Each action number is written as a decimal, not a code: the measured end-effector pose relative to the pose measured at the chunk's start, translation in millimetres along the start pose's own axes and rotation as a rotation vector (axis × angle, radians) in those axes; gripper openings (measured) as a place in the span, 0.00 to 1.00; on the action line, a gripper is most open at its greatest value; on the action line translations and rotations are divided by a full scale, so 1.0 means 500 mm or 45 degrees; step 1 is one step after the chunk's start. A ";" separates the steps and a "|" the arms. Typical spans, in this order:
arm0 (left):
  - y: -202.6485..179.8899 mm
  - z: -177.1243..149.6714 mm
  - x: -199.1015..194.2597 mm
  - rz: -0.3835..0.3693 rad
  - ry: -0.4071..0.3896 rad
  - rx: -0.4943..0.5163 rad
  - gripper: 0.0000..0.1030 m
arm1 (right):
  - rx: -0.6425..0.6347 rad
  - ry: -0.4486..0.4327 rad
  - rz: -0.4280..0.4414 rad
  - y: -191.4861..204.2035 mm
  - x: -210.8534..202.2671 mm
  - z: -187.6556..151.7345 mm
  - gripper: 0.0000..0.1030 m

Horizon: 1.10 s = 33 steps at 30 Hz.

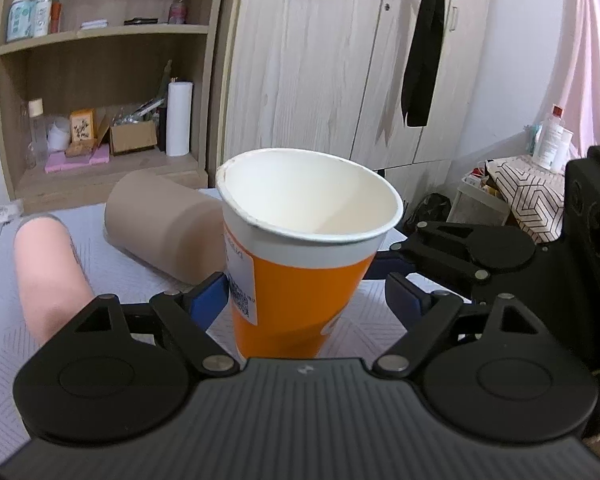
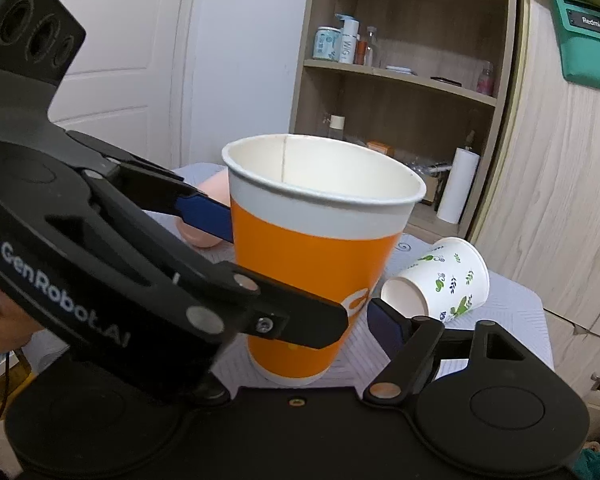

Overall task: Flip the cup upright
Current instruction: 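Lower the upright orange cup onto the cloth with the left gripper, then open the left gripper and withdraw both tools from the cup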

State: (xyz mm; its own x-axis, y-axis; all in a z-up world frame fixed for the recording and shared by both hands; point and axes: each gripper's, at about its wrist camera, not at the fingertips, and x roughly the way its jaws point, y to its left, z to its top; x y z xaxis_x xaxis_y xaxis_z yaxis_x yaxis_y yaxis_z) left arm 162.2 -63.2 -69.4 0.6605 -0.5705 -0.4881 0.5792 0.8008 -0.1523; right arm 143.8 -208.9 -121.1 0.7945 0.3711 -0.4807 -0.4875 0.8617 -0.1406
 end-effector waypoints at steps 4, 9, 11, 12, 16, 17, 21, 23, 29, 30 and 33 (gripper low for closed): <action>0.005 -0.003 -0.017 -0.001 0.024 -0.030 0.86 | 0.029 0.019 -0.014 -0.005 -0.007 -0.004 0.82; 0.015 -0.006 -0.048 0.002 0.032 -0.059 0.87 | 0.059 0.035 -0.029 -0.013 -0.031 -0.013 0.83; 0.014 -0.010 -0.062 0.017 0.039 -0.062 0.87 | 0.070 0.043 -0.044 -0.015 -0.041 -0.017 0.83; 0.013 -0.011 -0.071 0.024 0.039 -0.060 0.87 | 0.079 0.048 -0.049 -0.016 -0.046 -0.018 0.83; 0.002 -0.016 -0.110 0.036 0.022 -0.066 0.87 | 0.115 0.062 -0.063 -0.016 -0.075 -0.020 0.83; -0.002 -0.016 -0.119 0.047 0.018 -0.066 0.87 | 0.118 0.063 -0.071 -0.014 -0.082 -0.018 0.83; -0.017 -0.011 -0.161 0.070 0.018 -0.081 0.87 | 0.125 0.065 -0.097 -0.004 -0.117 -0.009 0.83; -0.019 -0.005 -0.180 0.084 0.017 -0.109 0.87 | 0.121 0.059 -0.106 0.003 -0.137 -0.002 0.84; -0.035 0.012 -0.257 0.058 -0.041 -0.163 0.87 | 0.109 0.050 -0.140 0.020 -0.201 0.025 0.84; -0.039 0.017 -0.268 0.054 -0.055 -0.173 0.88 | 0.111 0.049 -0.144 0.022 -0.212 0.030 0.84; -0.050 0.030 -0.300 0.052 -0.073 -0.201 0.90 | 0.123 0.032 -0.151 0.024 -0.246 0.049 0.84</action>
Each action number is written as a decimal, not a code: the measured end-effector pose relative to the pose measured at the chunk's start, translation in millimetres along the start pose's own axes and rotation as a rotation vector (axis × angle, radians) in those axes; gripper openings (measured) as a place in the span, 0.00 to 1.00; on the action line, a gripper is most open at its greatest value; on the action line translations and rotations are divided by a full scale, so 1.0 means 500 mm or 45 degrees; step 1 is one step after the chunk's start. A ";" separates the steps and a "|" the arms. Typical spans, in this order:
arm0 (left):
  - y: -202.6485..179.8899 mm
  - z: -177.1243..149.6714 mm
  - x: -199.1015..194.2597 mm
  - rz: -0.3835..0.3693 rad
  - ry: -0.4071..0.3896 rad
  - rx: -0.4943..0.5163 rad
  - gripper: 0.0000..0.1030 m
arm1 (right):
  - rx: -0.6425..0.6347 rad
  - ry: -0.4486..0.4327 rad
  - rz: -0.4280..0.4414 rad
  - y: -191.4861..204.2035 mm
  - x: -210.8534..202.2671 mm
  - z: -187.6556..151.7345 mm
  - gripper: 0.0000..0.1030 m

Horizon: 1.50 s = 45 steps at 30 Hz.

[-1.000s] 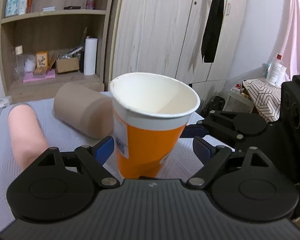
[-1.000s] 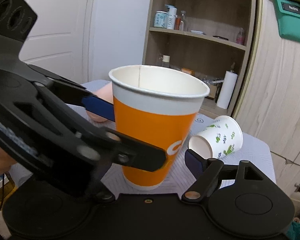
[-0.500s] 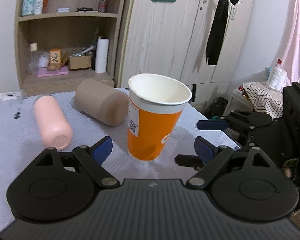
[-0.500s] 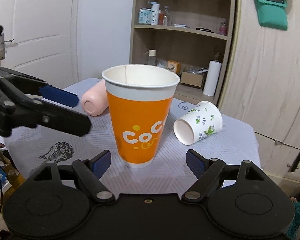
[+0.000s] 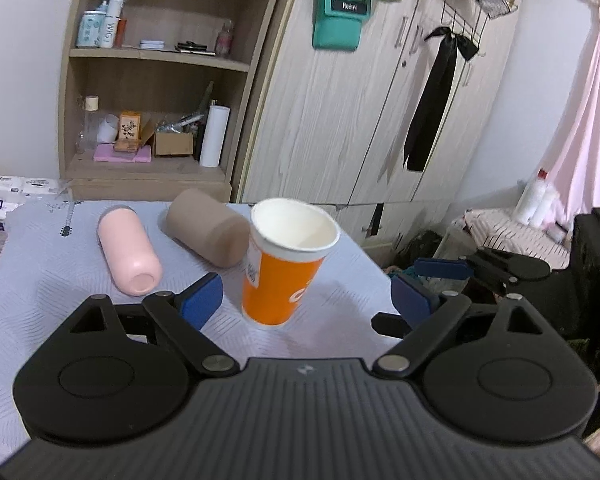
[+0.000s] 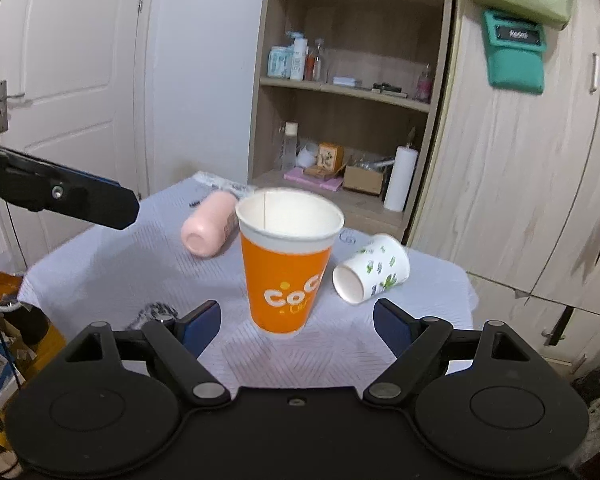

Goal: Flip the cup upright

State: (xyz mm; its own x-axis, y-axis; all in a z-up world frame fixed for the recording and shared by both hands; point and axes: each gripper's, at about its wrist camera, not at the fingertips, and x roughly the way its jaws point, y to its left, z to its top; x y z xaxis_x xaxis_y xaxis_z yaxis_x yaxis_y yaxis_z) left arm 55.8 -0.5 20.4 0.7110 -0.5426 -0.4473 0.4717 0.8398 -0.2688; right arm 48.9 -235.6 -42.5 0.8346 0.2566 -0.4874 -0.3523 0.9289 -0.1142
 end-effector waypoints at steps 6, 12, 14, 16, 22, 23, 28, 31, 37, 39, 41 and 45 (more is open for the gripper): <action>-0.029 0.018 -0.034 0.045 0.044 0.047 0.92 | 0.038 -0.010 -0.016 -0.002 -0.047 0.034 0.84; -0.051 0.026 -0.043 0.215 0.093 0.085 0.95 | 0.073 -0.010 -0.055 0.005 -0.066 0.060 0.84; -0.062 0.026 -0.042 0.285 0.108 0.130 0.95 | 0.082 -0.012 -0.067 0.008 -0.070 0.064 0.84; -0.067 0.024 -0.043 0.328 0.115 0.143 0.95 | 0.098 -0.010 -0.068 0.010 -0.072 0.066 0.85; -0.067 0.029 -0.045 0.459 0.130 0.140 1.00 | 0.125 -0.015 -0.078 0.019 -0.084 0.070 0.91; -0.067 0.028 -0.047 0.483 0.133 0.138 1.00 | 0.129 -0.018 -0.070 0.020 -0.087 0.071 0.94; -0.053 0.021 -0.037 0.616 0.165 0.112 1.00 | 0.180 -0.014 -0.043 0.022 -0.094 0.067 1.00; -0.045 0.020 -0.029 0.694 0.218 0.086 1.00 | 0.191 0.028 -0.103 0.030 -0.092 0.066 1.00; -0.044 0.010 -0.051 0.782 0.148 0.024 1.00 | 0.202 0.023 -0.190 0.040 -0.107 0.060 1.00; -0.047 0.005 -0.055 0.806 0.139 0.017 1.00 | 0.210 0.020 -0.215 0.043 -0.114 0.059 1.00; -0.050 0.003 -0.057 0.817 0.137 0.020 1.00 | 0.217 0.012 -0.241 0.047 -0.120 0.059 1.00; -0.062 -0.009 -0.065 0.806 0.139 0.013 1.00 | 0.223 -0.001 -0.283 0.055 -0.130 0.057 1.00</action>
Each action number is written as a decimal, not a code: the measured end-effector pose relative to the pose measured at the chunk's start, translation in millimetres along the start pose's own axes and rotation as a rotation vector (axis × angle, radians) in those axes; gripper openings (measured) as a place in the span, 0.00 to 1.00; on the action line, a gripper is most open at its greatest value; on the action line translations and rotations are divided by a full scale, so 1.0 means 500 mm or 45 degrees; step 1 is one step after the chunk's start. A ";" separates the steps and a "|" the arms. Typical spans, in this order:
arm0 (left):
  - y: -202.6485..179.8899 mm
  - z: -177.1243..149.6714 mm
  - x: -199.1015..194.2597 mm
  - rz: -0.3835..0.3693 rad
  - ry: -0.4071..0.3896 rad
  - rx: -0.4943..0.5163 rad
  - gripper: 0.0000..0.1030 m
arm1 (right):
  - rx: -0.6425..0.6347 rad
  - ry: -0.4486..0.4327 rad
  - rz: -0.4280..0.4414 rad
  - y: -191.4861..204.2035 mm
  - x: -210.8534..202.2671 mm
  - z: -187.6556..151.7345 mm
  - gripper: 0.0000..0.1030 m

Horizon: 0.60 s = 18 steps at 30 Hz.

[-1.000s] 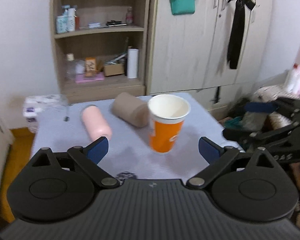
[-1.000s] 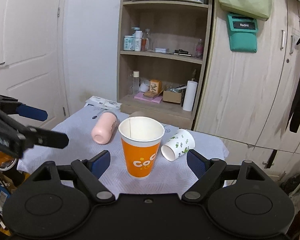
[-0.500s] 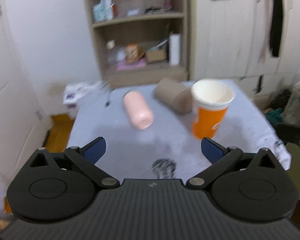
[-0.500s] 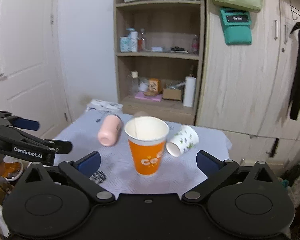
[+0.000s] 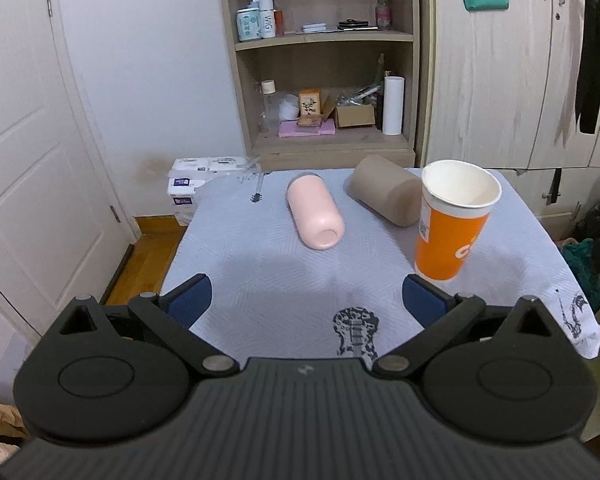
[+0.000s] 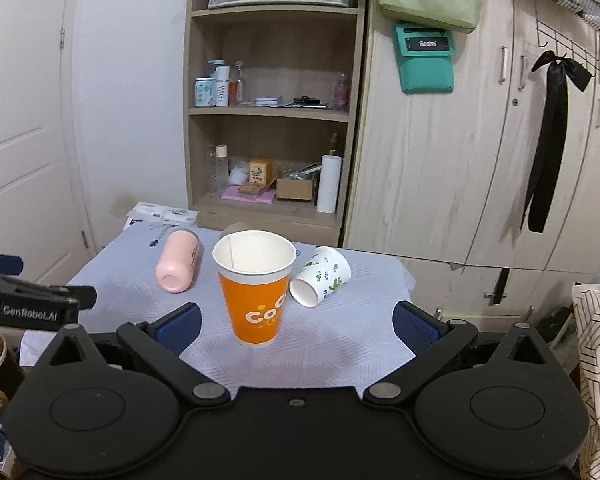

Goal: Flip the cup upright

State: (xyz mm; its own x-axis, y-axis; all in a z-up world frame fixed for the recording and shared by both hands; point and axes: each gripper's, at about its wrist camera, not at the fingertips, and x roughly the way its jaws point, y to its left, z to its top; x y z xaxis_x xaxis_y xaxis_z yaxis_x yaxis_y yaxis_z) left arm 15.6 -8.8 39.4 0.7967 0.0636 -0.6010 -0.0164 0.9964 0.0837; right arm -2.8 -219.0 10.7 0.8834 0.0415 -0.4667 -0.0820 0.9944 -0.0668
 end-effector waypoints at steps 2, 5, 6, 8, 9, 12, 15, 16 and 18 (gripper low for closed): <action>-0.004 -0.003 -0.002 -0.004 0.000 0.009 1.00 | 0.009 0.001 -0.004 0.000 0.000 -0.001 1.00; -0.010 -0.010 -0.004 0.005 -0.006 0.028 1.00 | 0.026 0.006 -0.013 0.002 0.002 -0.004 1.00; -0.012 -0.011 -0.003 0.014 -0.008 0.033 1.00 | 0.031 0.006 -0.019 0.001 0.004 -0.005 1.00; -0.015 -0.012 -0.001 0.030 -0.006 0.036 1.00 | 0.037 0.009 -0.027 0.002 0.006 -0.008 1.00; -0.015 -0.013 0.001 0.032 -0.003 0.037 1.00 | 0.037 0.011 -0.028 0.004 0.007 -0.009 1.00; -0.014 -0.013 0.006 0.027 0.002 0.035 1.00 | 0.039 0.018 -0.022 0.006 0.009 -0.013 1.00; -0.016 -0.013 0.011 0.038 0.006 0.033 1.00 | 0.043 0.024 -0.018 0.007 0.011 -0.014 1.00; -0.017 -0.014 0.012 0.042 0.008 0.034 1.00 | 0.043 0.025 -0.018 0.007 0.012 -0.014 1.00; -0.017 -0.017 0.012 0.042 0.010 0.037 1.00 | 0.044 0.025 -0.018 0.007 0.012 -0.014 1.00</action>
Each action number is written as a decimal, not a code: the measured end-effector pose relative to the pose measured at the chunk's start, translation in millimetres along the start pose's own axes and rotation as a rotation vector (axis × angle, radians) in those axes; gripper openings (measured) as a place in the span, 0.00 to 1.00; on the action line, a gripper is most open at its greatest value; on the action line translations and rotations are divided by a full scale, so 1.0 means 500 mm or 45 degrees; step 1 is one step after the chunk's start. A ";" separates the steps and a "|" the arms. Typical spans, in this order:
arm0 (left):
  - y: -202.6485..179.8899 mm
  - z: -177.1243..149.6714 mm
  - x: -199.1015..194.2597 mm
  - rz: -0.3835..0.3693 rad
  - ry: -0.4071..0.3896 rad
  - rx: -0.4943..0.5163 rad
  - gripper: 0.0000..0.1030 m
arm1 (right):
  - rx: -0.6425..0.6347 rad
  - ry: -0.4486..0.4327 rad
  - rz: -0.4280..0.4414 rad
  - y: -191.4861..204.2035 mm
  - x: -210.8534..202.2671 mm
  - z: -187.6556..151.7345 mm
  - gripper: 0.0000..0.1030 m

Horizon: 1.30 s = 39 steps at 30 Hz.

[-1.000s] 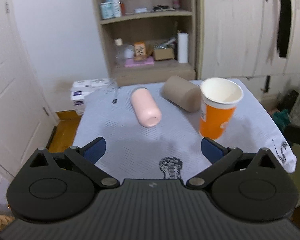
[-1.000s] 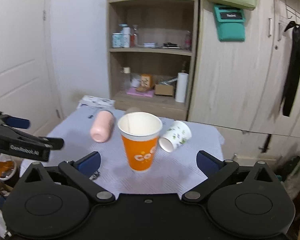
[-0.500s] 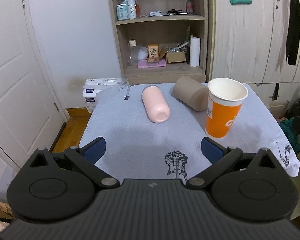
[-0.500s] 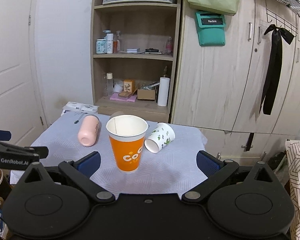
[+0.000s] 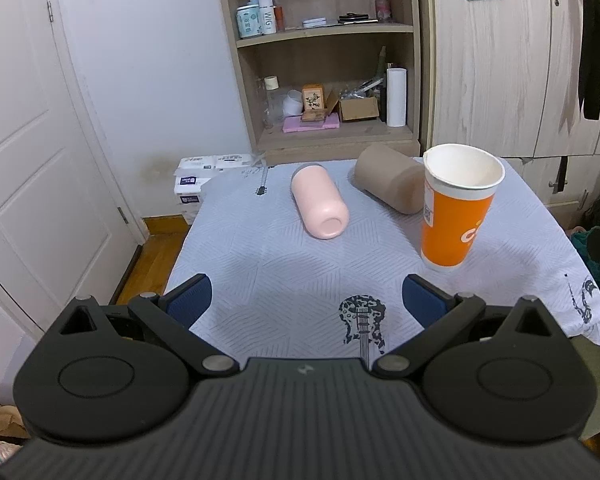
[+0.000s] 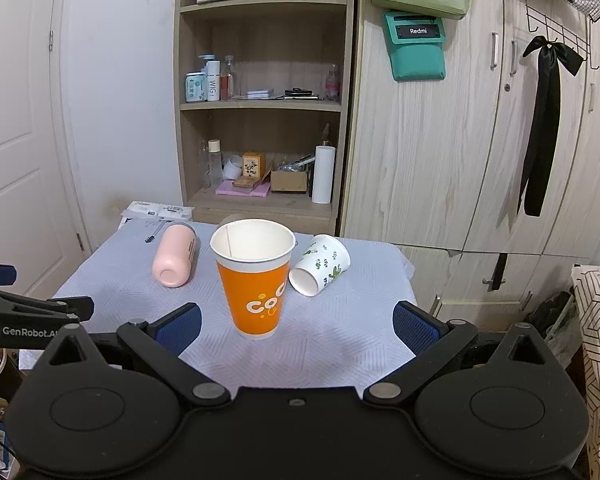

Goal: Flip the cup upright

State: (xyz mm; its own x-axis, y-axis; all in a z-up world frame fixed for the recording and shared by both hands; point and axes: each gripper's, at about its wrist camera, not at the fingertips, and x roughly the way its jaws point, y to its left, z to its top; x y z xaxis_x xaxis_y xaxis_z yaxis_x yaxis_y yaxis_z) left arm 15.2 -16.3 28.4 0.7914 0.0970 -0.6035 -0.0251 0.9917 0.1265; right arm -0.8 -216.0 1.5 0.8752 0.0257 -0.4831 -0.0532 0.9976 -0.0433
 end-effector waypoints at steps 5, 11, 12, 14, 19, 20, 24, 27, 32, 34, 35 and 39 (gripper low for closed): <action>0.001 -0.002 0.003 0.000 0.006 0.004 1.00 | 0.002 -0.001 -0.013 -0.001 0.000 -0.002 1.00; 0.003 -0.004 0.008 0.003 0.014 -0.012 1.00 | 0.022 -0.001 -0.029 -0.008 0.003 -0.003 1.00; 0.005 -0.004 0.009 0.003 0.015 -0.016 1.00 | 0.024 -0.001 -0.034 -0.009 0.003 -0.004 1.00; 0.007 -0.004 0.012 0.002 0.021 -0.025 1.00 | 0.030 0.001 -0.046 -0.011 0.004 -0.006 1.00; 0.011 -0.007 0.017 0.007 0.035 -0.044 1.00 | 0.043 0.016 -0.049 -0.015 0.009 -0.010 1.00; 0.011 -0.007 0.018 0.009 0.037 -0.044 1.00 | 0.041 0.017 -0.050 -0.014 0.010 -0.010 1.00; 0.012 -0.007 0.018 0.008 0.037 -0.047 1.00 | 0.034 0.020 -0.058 -0.012 0.013 -0.011 1.00; 0.011 -0.008 0.017 0.003 0.029 -0.039 1.00 | 0.026 0.019 -0.061 -0.010 0.012 -0.011 1.00; 0.010 -0.006 0.015 0.003 0.024 -0.038 1.00 | 0.025 0.014 -0.063 -0.008 0.009 -0.010 1.00; 0.010 -0.006 0.015 0.006 0.023 -0.043 1.00 | 0.023 0.014 -0.063 -0.007 0.009 -0.010 1.00; 0.010 -0.006 0.014 0.009 0.020 -0.046 1.00 | 0.023 0.013 -0.064 -0.007 0.009 -0.011 1.00; 0.011 -0.006 0.011 0.029 0.006 -0.049 1.00 | 0.022 0.012 -0.065 -0.007 0.008 -0.011 1.00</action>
State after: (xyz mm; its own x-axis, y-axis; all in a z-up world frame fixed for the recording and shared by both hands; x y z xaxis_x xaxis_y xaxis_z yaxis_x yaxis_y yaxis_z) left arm 17.7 -10.1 23.6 0.7874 0.1197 -0.6047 -0.0663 0.9917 0.1101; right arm 0.1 -219.7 -5.1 0.8719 -0.0255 -0.4890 -0.0007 0.9986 -0.0532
